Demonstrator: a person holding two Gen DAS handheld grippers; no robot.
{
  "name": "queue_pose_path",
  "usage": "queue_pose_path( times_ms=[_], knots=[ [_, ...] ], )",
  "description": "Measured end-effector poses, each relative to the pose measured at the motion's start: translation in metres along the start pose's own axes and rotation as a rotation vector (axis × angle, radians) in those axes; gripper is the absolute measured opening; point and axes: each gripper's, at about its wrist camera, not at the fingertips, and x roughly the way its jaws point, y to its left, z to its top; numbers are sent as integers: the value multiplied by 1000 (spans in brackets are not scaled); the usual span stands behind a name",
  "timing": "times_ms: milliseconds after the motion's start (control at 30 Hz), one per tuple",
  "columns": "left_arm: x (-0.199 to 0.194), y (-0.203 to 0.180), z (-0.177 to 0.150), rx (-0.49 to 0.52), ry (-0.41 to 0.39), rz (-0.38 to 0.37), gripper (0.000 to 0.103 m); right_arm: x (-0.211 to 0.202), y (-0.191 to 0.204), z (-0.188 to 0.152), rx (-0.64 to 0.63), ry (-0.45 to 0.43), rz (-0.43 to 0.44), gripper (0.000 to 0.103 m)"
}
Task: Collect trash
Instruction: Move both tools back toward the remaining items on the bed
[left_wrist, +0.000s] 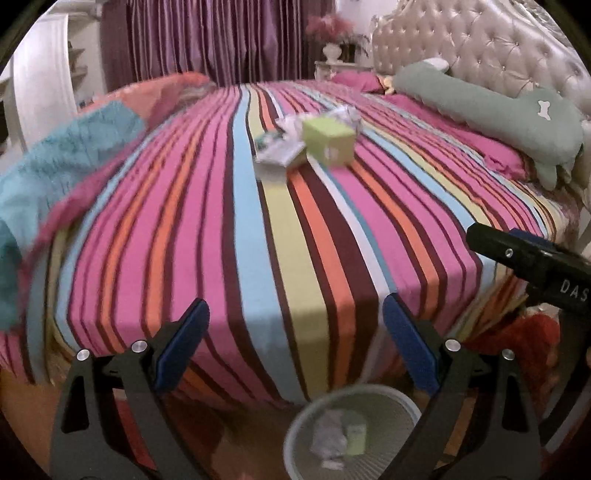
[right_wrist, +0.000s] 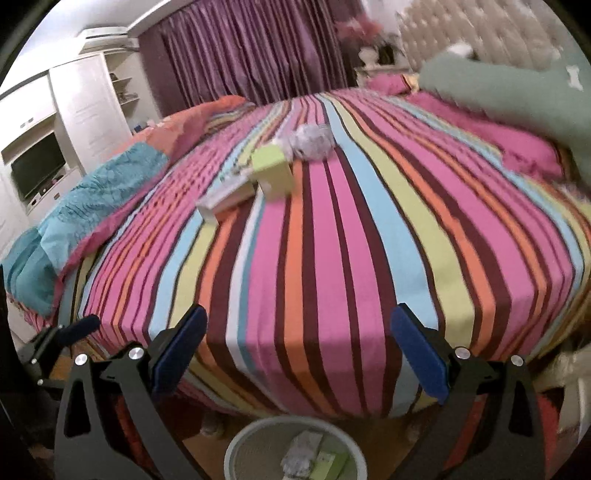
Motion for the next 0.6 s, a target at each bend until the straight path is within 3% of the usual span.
queue_pose_path(
  times_ms=[333, 600],
  knots=[
    [10, 16, 50, -9, -42, 5, 92, 11, 9, 41, -89, -34, -12, 95],
    [41, 30, 82, -42, -16, -17, 92, 29, 9, 68, -75, -19, -25, 95]
  ],
)
